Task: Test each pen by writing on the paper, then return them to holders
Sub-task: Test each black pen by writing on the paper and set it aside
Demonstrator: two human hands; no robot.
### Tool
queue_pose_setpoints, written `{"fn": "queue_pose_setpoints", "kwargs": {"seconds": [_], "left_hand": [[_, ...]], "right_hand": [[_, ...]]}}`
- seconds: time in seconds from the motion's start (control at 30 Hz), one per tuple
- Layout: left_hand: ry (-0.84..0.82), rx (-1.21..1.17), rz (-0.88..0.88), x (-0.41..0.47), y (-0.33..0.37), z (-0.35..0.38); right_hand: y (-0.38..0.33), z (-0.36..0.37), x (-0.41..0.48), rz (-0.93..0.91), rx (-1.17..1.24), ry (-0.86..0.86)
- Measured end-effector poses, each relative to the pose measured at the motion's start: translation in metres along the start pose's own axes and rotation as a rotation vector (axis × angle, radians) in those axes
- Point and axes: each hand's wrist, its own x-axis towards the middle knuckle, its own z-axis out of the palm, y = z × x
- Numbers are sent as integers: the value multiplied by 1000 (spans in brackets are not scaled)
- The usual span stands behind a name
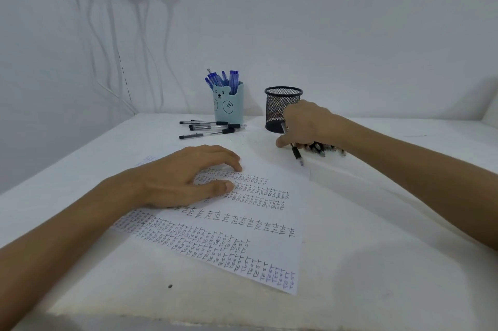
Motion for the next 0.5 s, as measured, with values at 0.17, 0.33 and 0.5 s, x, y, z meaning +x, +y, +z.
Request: {"fn": "queue_pose_setpoints", "kwargs": {"seconds": [0.17,0.33,0.5], "left_hand": [[-5,-4,4,0,-1,0],[-9,-3,6,0,-3,0],[12,-9,18,1,-3,1]], "right_hand": [[4,1,5,26,-76,42],[-3,8,5,-32,-64,135],[-28,17,15,-224,74,218]]}}
